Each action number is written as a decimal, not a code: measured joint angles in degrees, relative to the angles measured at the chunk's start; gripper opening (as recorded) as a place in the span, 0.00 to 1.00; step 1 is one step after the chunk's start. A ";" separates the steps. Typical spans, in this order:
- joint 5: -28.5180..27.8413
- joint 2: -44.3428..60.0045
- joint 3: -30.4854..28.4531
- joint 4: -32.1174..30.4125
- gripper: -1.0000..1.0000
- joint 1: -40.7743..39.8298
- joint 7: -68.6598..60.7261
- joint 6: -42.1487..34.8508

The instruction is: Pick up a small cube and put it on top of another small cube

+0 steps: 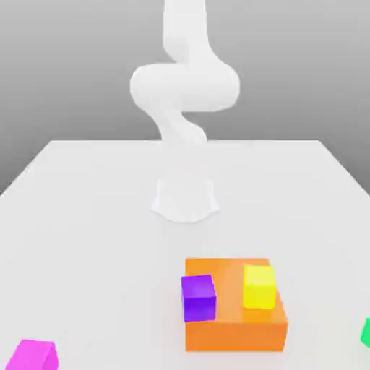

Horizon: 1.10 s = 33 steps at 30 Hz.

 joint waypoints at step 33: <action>14.88 66.92 -15.38 6.30 0.50 -6.56 -28.95 16.71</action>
